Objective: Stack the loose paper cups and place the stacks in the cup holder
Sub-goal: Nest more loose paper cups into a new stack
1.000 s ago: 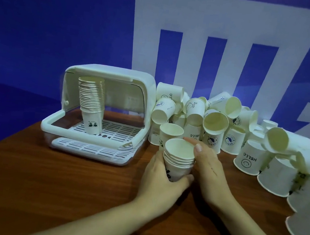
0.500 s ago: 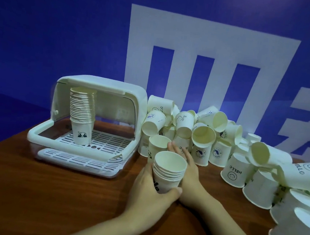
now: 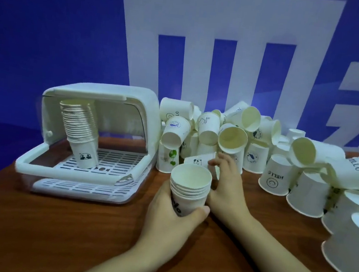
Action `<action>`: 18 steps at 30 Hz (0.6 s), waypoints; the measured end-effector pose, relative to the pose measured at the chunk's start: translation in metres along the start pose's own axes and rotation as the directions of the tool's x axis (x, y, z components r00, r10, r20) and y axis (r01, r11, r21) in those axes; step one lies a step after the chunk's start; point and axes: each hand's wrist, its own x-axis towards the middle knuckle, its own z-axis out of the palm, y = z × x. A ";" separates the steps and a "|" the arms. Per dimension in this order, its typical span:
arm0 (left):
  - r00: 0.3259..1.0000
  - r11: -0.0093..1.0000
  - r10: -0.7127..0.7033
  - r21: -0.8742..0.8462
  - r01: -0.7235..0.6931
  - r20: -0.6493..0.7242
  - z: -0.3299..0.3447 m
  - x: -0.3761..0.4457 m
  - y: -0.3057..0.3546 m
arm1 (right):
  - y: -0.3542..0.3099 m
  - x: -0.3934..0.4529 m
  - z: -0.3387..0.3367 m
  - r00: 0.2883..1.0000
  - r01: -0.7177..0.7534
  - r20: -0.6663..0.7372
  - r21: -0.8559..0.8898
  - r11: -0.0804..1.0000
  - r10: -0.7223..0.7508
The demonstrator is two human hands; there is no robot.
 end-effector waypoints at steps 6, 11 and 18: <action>0.999 0.999 -0.007 0.041 0.005 0.049 -0.003 -0.003 0.005 | 0.000 -0.001 -0.010 0.954 -0.256 -0.172 -0.046 0.966 0.245; 0.999 0.999 -0.005 0.047 0.003 0.044 -0.003 -0.004 0.007 | 0.011 0.000 -0.019 0.907 -0.419 -0.090 -0.090 0.904 0.411; 0.998 1.000 0.001 0.027 -0.003 0.059 -0.003 -0.003 0.009 | -0.026 0.002 -0.042 0.942 -0.007 -0.310 0.363 0.932 0.128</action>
